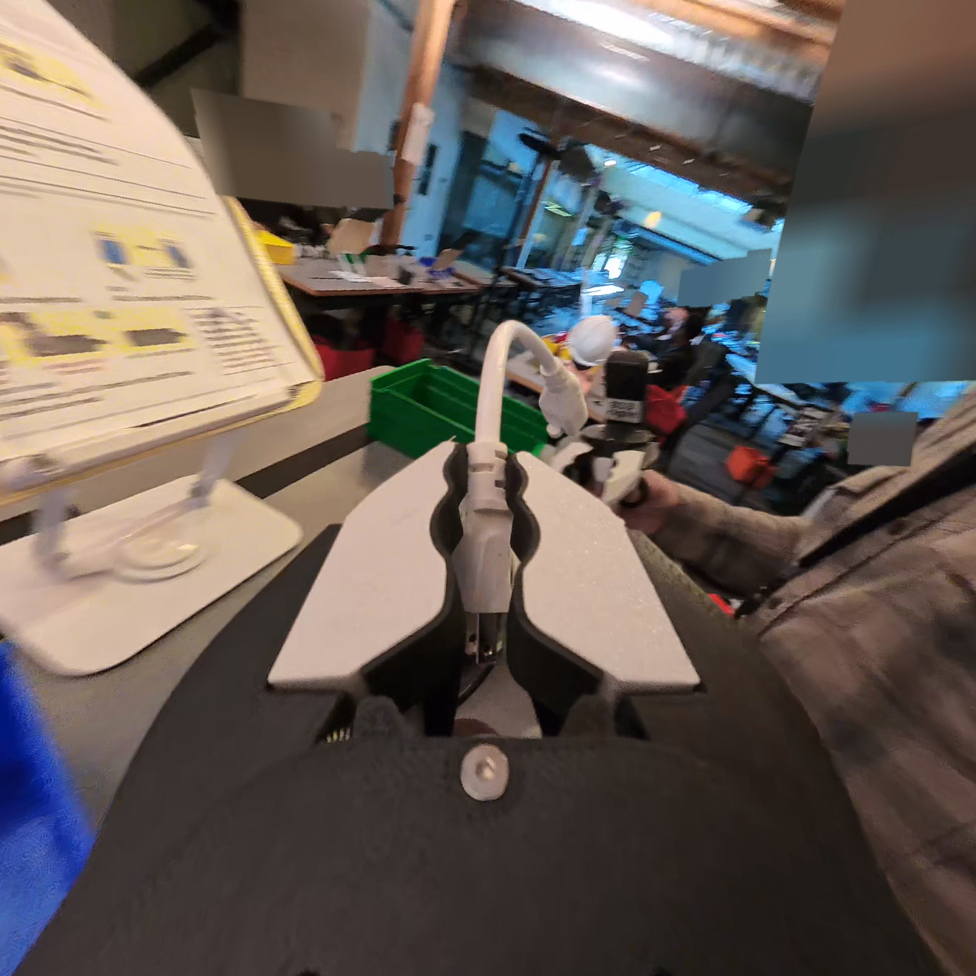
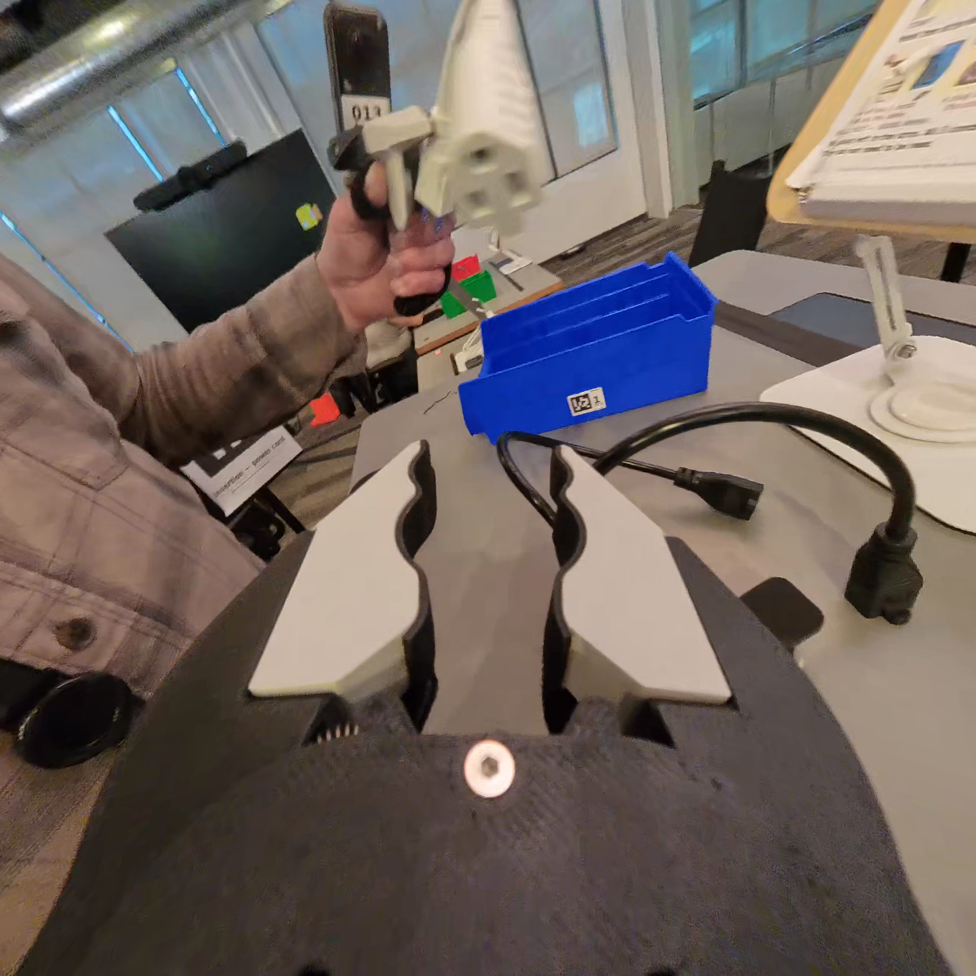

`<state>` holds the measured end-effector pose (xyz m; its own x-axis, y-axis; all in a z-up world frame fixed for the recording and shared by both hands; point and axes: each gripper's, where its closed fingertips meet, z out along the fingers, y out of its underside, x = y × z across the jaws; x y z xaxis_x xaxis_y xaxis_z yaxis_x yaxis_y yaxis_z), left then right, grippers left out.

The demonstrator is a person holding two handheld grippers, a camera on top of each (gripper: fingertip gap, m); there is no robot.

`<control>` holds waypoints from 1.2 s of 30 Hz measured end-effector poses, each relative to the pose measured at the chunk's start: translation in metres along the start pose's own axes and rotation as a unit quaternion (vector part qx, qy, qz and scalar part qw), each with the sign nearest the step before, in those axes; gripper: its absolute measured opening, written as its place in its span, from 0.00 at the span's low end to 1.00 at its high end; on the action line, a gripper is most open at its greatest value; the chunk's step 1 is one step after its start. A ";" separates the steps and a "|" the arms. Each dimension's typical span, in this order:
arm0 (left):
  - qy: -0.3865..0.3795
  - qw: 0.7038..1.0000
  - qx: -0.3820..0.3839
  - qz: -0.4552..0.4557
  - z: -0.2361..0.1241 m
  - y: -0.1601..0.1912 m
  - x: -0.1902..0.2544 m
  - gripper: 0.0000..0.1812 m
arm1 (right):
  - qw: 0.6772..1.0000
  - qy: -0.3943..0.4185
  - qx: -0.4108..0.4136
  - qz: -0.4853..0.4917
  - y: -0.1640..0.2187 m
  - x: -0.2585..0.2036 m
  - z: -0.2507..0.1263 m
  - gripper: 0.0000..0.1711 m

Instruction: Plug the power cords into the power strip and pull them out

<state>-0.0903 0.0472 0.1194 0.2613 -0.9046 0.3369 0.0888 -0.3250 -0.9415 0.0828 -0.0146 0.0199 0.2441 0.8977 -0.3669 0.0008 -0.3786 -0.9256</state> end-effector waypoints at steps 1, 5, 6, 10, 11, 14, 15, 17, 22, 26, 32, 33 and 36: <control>0.024 1.000 0.001 -0.011 0.012 0.005 0.006 0.07 | 1.000 0.004 0.008 0.003 -0.001 0.004 -0.001 0.26; 0.113 0.992 0.003 -0.063 0.060 0.029 0.029 0.07 | 0.998 0.001 0.063 -0.013 -0.021 0.006 0.002 0.33; 0.134 0.988 0.000 -0.077 0.072 0.035 0.035 0.07 | 0.997 0.001 0.076 -0.024 -0.027 0.006 0.003 0.34; 0.213 0.968 -0.014 -0.132 0.111 0.057 0.057 0.07 | 0.995 -0.015 0.086 -0.052 -0.045 0.002 0.012 0.36; 0.228 0.964 -0.020 -0.138 0.118 0.062 0.061 0.07 | 0.994 -0.028 0.093 -0.056 -0.050 -0.002 0.014 0.36; 0.257 0.952 -0.051 -0.157 0.138 0.076 0.073 0.07 | 0.989 -0.054 0.126 -0.047 -0.065 -0.009 0.012 0.33; 0.265 0.949 -0.060 -0.161 0.145 0.080 0.077 0.07 | 0.989 -0.059 0.131 -0.045 -0.069 -0.008 0.011 0.33; 0.277 0.943 -0.076 -0.167 0.156 0.087 0.082 0.07 | 0.986 -0.080 0.134 -0.057 -0.073 -0.013 0.008 0.11; 0.310 0.929 -0.071 -0.188 0.174 0.077 0.084 0.08 | 0.987 -0.084 0.117 -0.069 -0.086 -0.008 -0.003 0.00; 0.316 0.927 -0.069 -0.190 0.183 0.069 0.080 0.08 | 0.991 -0.066 0.106 -0.047 -0.092 0.001 -0.008 0.00; 0.244 0.960 -0.079 -0.114 0.184 0.062 0.063 0.22 | 0.997 0.003 0.080 -0.015 -0.087 0.025 -0.016 0.00; 0.223 0.966 -0.091 -0.089 0.183 0.063 0.059 0.25 | 0.997 0.012 0.076 -0.012 -0.087 0.028 -0.018 0.00; 0.172 0.974 -0.148 -0.009 0.181 0.074 0.055 0.30 | 0.997 0.016 0.075 -0.004 -0.089 0.030 -0.020 0.00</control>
<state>0.1050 0.0238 0.0672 -0.0800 -0.9207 0.3820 -0.2036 -0.3601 -0.9104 0.1095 0.0417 0.0928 0.2761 0.8921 -0.3577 -0.1405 -0.3307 -0.9332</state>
